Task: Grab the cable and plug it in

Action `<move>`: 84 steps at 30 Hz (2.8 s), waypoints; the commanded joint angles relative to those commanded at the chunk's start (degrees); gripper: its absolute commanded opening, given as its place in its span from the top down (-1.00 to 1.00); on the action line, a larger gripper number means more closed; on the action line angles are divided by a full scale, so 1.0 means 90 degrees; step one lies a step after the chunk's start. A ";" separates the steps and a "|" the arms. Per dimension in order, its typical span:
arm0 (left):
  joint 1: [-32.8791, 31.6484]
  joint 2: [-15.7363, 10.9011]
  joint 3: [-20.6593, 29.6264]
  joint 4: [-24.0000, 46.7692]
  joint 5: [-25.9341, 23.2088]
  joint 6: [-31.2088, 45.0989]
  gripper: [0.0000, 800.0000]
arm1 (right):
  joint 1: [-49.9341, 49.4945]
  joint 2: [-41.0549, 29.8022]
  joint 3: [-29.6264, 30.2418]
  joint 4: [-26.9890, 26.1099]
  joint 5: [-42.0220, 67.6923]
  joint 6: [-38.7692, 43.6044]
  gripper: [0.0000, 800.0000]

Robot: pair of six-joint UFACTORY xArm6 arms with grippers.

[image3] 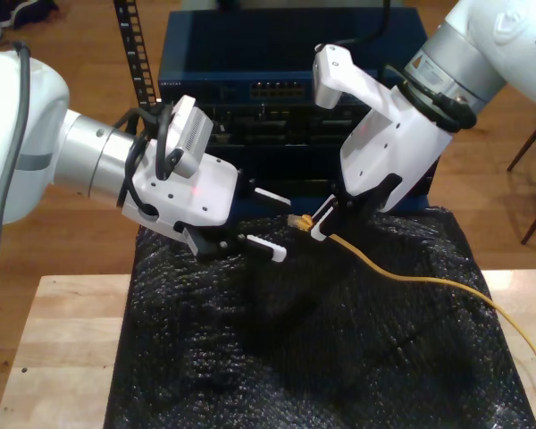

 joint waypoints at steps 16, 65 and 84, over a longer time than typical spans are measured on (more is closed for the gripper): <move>0.0010 0.0000 0.0020 -0.0010 0.0020 0.0010 -0.52 | 0.0010 0.0020 0.0010 0.0000 0.0000 0.0000 0.99; 0.0020 0.0049 0.0088 -0.0352 0.0039 0.0088 0.29 | 0.0029 0.0039 0.0010 0.0010 0.0000 0.0000 0.99; 0.0029 0.0049 0.0176 -0.0361 0.0020 0.0078 0.68 | 0.0029 0.0039 0.0010 0.0010 0.0000 0.0010 0.98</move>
